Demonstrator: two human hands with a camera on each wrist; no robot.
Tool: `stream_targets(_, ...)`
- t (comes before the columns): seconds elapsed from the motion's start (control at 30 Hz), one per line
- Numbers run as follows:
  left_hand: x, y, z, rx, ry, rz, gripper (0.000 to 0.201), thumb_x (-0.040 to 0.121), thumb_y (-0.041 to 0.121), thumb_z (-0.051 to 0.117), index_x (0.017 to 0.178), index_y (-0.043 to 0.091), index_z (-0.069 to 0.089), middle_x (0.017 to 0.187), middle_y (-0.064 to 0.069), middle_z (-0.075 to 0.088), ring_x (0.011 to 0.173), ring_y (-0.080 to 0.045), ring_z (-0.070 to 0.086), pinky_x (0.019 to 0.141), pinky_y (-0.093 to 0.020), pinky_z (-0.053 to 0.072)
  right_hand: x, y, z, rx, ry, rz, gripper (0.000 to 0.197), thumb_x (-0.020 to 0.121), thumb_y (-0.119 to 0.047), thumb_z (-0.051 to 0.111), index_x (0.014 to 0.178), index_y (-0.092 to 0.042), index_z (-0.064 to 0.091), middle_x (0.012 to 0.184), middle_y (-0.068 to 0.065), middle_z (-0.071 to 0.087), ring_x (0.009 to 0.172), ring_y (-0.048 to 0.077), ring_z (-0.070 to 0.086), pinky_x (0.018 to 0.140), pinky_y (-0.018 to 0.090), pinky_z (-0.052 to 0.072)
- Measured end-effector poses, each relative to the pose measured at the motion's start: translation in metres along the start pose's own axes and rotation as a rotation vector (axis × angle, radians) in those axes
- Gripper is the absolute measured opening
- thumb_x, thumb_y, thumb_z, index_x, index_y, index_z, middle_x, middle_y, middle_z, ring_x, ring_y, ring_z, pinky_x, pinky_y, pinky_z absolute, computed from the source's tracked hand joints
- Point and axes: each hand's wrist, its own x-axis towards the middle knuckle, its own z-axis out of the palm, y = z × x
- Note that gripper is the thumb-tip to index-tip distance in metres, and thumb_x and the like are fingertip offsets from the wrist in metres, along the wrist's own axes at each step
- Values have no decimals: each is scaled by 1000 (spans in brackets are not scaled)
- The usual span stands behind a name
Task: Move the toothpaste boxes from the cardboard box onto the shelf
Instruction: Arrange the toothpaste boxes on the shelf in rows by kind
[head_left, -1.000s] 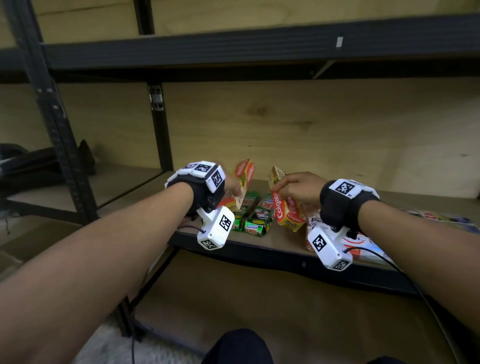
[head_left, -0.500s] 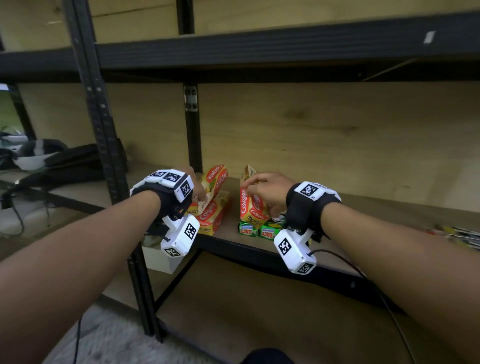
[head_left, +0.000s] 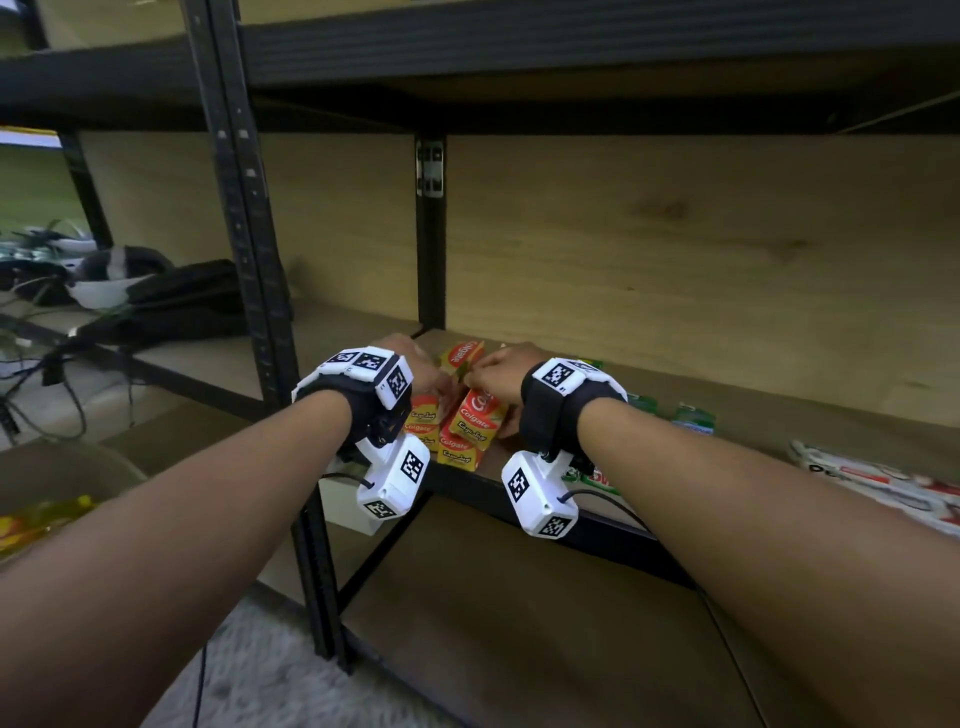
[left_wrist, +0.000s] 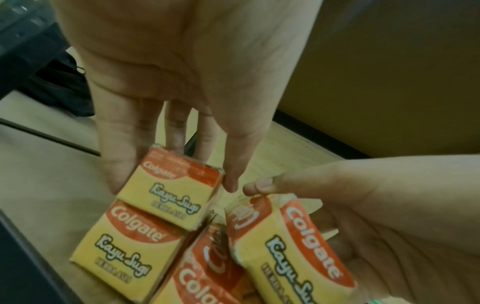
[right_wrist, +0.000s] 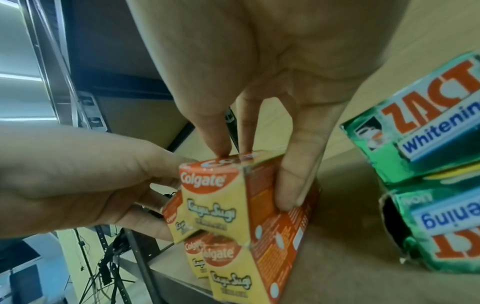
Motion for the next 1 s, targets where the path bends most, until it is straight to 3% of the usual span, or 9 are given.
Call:
stream_targets(0.03, 5, -3, 2, -20, -5, 1, 47, 63, 53, 77, 90, 14, 77, 86, -8, 75, 80, -26, 72, 80, -43, 60, 3, 1, 1, 17, 0, -3, 39, 92, -19, 64, 129, -7, 60, 125, 13, 64, 90, 18, 61, 64, 24, 55)
stream_targets(0.13, 12, -6, 5, -38, 13, 22, 44, 82, 53, 66, 104, 15, 75, 99, -9, 73, 87, -27, 68, 86, -41, 57, 8, 3, 4, 48, 20, 32, 33, 93, -22, 60, 126, -17, 62, 121, 10, 66, 101, 27, 68, 86, 43, 58)
stream_targets(0.3, 4, 6, 5, 86, 68, 49, 52, 91, 60, 50, 109, 17, 72, 103, -6, 72, 92, -24, 67, 86, -36, 56, -14, 1, -3, 239, 32, 143, 23, 100, -11, 41, 115, -11, 59, 85, 17, 66, 84, 38, 72, 78, 50, 60)
stream_targets(0.5, -24, 43, 5, 147, 181, 218, 35, 90, 49, 58, 103, 21, 73, 107, -2, 69, 98, -23, 63, 78, -27, 50, -53, -2, -41, 366, 40, 70, 26, 97, 5, 40, 96, -8, 62, 101, 24, 59, 61, 33, 63, 53, 46, 59)
stream_targets(0.57, -30, 56, 9, 146, 142, 267, 33, 89, 52, 58, 101, 26, 73, 105, 2, 67, 97, -21, 62, 76, -24, 45, -66, 4, -56, 346, 68, 42, 26, 95, 7, 40, 103, -5, 62, 92, 21, 61, 55, 30, 62, 54, 45, 60)
stream_targets(0.7, -44, 82, 23, 220, 66, 375, 32, 86, 51, 60, 102, 26, 72, 106, 3, 69, 98, -20, 63, 89, -32, 52, -89, 20, -88, 286, 128, 40, 30, 95, 7, 37, 108, -5, 62, 91, 17, 62, 55, 26, 60, 60, 46, 60)
stream_targets(0.87, -62, 115, 47, 315, -43, 527, 29, 89, 46, 61, 108, 27, 71, 109, 7, 68, 93, -13, 60, 79, -24, 47, -110, 51, -127, 70, 218, 55, 31, 93, 3, 41, 108, -9, 65, 97, 14, 66, 67, 29, 65, 72, 48, 61)
stream_targets(0.93, -66, 124, 58, 375, -80, 587, 29, 91, 45, 60, 112, 27, 70, 115, 7, 68, 96, -13, 59, 78, -22, 42, -115, 66, -141, -239, 226, 31, 33, 89, 0, 46, 105, -18, 69, 102, 6, 69, 74, 25, 69, 65, 38, 61)
stream_targets(1.0, -65, 127, 69, 447, -125, 635, 33, 92, 46, 59, 118, 28, 67, 123, 5, 65, 105, -17, 60, 79, -23, 40, -118, 82, -150, -594, 131, 44, 38, 90, -3, 47, 110, -25, 70, 115, -1, 66, 81, 18, 65, 56, 23, 53)
